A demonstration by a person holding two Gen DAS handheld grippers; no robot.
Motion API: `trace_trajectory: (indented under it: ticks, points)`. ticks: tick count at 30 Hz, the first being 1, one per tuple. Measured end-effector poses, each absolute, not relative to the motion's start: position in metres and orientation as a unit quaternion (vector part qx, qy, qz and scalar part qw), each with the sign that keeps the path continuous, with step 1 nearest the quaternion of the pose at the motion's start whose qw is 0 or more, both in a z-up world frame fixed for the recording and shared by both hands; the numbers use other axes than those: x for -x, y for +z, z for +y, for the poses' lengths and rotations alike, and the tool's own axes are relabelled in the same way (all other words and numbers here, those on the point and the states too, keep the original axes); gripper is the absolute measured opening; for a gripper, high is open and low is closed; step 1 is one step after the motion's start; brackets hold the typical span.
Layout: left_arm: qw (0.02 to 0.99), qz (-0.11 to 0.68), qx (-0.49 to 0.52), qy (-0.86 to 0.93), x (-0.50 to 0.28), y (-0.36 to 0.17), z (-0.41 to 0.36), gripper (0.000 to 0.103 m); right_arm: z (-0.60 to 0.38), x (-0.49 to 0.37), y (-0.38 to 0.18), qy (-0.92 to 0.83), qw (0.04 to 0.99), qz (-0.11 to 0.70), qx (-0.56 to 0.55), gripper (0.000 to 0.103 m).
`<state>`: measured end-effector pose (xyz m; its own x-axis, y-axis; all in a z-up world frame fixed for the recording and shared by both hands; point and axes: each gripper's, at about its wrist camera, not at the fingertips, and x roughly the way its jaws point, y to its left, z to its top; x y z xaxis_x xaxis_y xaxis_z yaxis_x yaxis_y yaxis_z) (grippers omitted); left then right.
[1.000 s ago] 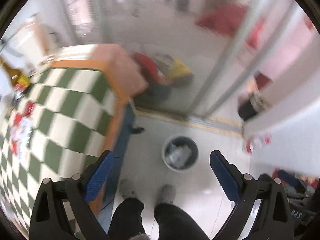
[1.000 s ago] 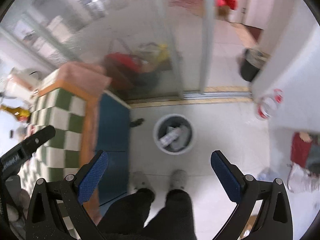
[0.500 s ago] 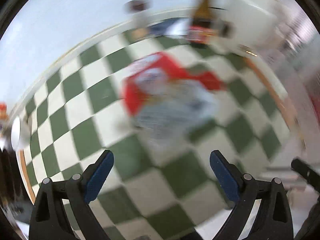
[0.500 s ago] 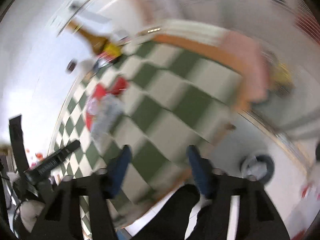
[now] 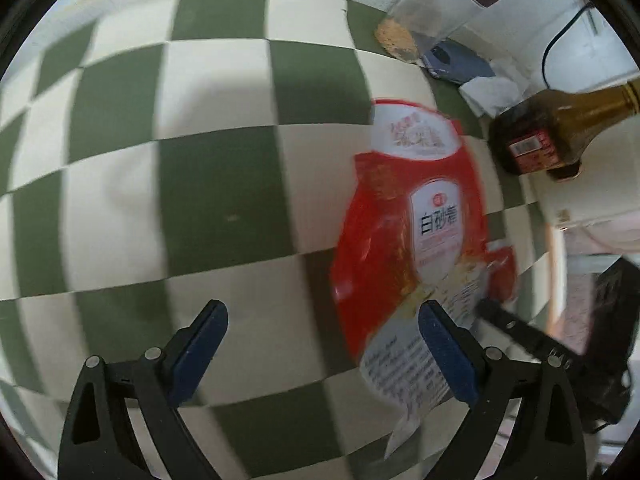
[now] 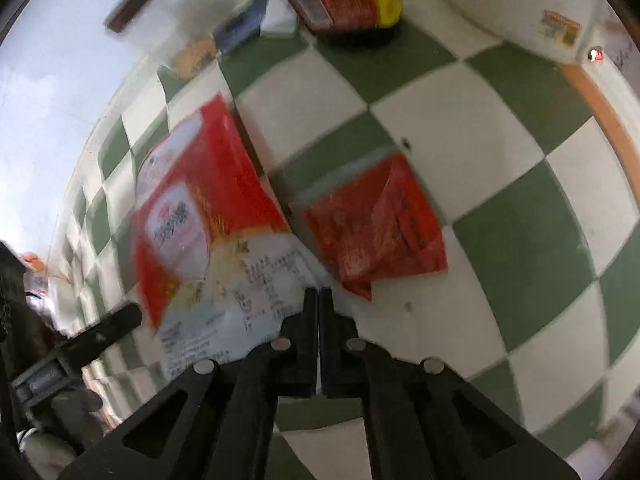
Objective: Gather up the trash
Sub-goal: 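Grasp the red sugar bag with left tool while right tool grasps red packet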
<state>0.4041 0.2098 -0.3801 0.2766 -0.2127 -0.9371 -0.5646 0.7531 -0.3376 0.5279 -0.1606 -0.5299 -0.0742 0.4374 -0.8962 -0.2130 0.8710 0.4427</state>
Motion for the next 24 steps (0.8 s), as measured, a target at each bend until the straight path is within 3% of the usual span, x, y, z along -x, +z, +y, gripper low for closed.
trace_trajectory:
  ticks: [3,6,7,8,13,15,18,20,22,24]
  points:
    - [0.731,0.581,0.343,0.100,-0.419,-0.383,0.204,0.096,-0.171,-0.528,-0.541,0.250,0.663,0.694,-0.129,0.000]
    - [0.736,0.583,0.333,0.086,-0.437,-0.380,0.191,0.082,-0.175,-0.526,-0.546,0.252,0.657,0.696,-0.145,0.000]
    - [0.739,0.585,0.323,0.086,-0.442,-0.378,0.188,0.072,-0.176,-0.526,-0.548,0.250,0.654,0.698,-0.150,0.000]
    - [0.742,0.587,0.314,0.085,-0.447,-0.377,0.185,0.046,-0.178,-0.528,-0.548,0.249,0.651,0.700,-0.156,0.000]
    - [0.760,0.584,0.274,0.083,-0.460,-0.368,0.173,0.010,-0.175,-0.531,-0.555,0.248,0.644,0.704,-0.165,0.000]
    - [0.768,0.580,0.259,0.080,-0.459,-0.359,0.170,0.007,-0.174,-0.529,-0.552,0.235,0.640,0.712,-0.168,0.000]
    - [0.793,0.565,0.207,0.095,-0.448,-0.336,0.173,0.006,-0.181,-0.530,-0.532,0.222,0.657,0.698,-0.178,0.018]
    - [0.807,0.554,0.166,0.119,-0.440,-0.322,0.178,0.006,-0.186,-0.533,-0.511,0.198,0.695,0.673,-0.157,0.065]
    - [0.812,0.547,0.143,0.144,-0.436,-0.316,0.186,0.006,-0.181,-0.539,-0.499,0.176,0.727,0.652,-0.123,0.076]
    - [0.810,0.547,0.134,0.163,-0.435,-0.316,0.197,0.006,-0.174,-0.549,-0.502,0.164,0.735,0.651,-0.094,0.076]
